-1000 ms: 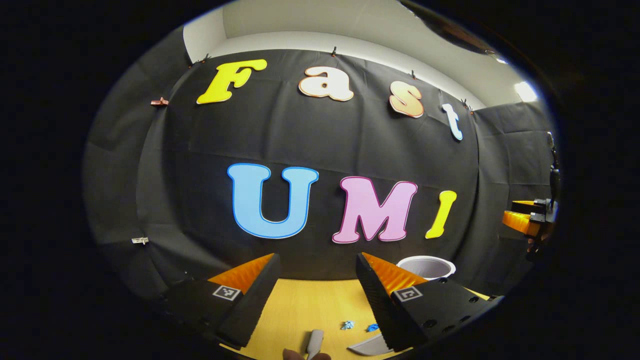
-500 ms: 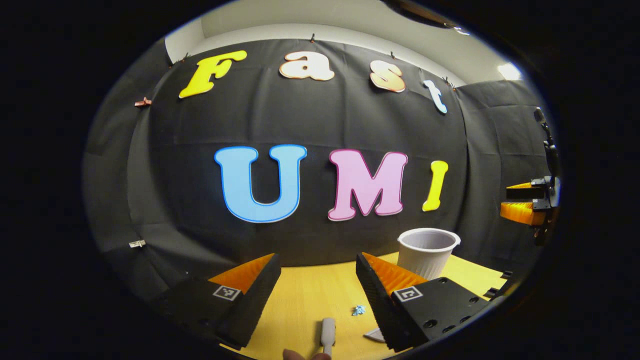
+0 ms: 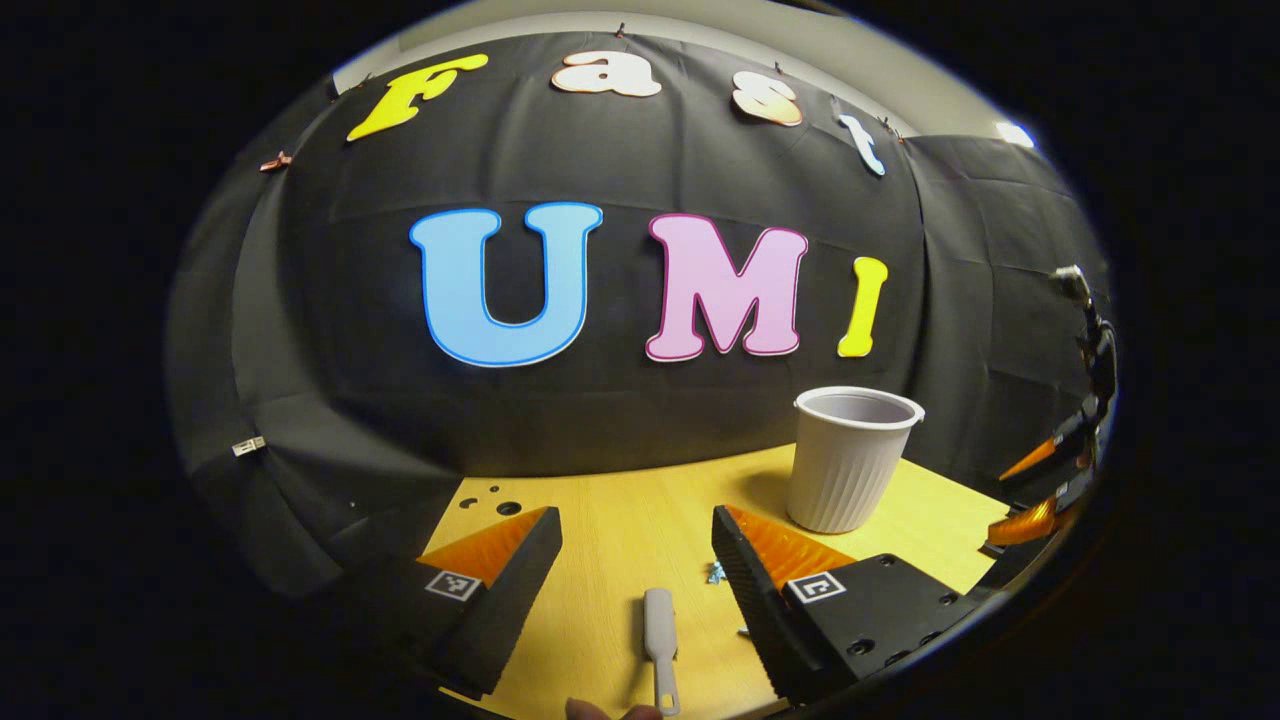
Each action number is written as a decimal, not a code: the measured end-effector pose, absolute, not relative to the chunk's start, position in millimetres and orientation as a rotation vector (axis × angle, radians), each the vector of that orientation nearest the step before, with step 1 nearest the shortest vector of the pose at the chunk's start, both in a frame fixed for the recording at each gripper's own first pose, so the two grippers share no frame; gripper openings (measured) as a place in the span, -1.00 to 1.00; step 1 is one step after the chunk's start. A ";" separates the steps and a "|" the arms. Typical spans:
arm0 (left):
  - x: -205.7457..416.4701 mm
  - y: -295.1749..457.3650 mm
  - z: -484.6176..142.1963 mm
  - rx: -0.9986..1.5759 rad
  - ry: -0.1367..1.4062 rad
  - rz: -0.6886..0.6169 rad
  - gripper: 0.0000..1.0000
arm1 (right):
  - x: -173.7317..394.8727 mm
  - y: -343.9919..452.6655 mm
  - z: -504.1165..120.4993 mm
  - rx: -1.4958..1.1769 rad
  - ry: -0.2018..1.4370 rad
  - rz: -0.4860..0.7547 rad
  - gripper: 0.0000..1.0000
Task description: Pick up the small broom and dustpan from the desktop, sweep the trash into the dustpan with the broom, and then empty the trash into the garbage bin.
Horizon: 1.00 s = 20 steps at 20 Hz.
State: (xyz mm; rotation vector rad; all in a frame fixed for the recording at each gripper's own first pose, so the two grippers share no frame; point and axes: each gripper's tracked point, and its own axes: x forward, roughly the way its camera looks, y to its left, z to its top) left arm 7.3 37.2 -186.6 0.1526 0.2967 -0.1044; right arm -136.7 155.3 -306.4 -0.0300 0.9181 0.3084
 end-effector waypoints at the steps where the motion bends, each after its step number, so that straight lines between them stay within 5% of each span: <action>1: 7.9 40.1 -190.7 0.150 0.307 -0.106 0.90 | -145.4 159.6 -322.0 -0.026 0.976 0.315 0.94; 12: 3.7 75.4 -214.0 0.114 0.356 -0.082 0.91 | -201.5 183.4 -491.1 -0.014 1.495 0.278 0.94; 20: 1.9 92.1 -225.1 0.101 0.383 -0.053 0.91 | -183.2 198.2 -525.6 -0.011 1.607 0.267 0.88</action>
